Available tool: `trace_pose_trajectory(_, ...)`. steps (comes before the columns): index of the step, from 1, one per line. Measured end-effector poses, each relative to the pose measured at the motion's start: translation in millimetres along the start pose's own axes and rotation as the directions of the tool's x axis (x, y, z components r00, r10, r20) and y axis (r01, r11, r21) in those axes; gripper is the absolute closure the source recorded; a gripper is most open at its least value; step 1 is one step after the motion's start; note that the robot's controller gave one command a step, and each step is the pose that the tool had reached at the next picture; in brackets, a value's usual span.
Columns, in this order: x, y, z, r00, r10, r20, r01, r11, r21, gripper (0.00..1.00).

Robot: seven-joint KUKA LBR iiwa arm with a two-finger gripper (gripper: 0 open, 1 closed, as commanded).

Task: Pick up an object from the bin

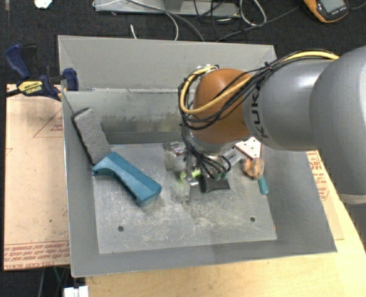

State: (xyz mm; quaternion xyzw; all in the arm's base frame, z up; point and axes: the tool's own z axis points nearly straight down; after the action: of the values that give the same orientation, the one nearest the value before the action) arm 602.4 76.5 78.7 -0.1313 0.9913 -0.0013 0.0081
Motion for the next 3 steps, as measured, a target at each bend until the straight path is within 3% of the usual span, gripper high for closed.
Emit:
trace_pose_trajectory(1, -20.5, 64, 6, 0.999, -0.044, 0.003, 0.044, 0.999, 0.000, 0.00)
trace_pose_trajectory(2, -6.9, -59, 3, 0.997, 0.071, 0.004, -0.071, 0.997, 0.004, 1.00)
trace_pose_trajectory(3, -7.1, -58, 3, 0.997, 0.071, 0.004, -0.071, 0.997, 0.003, 1.00)
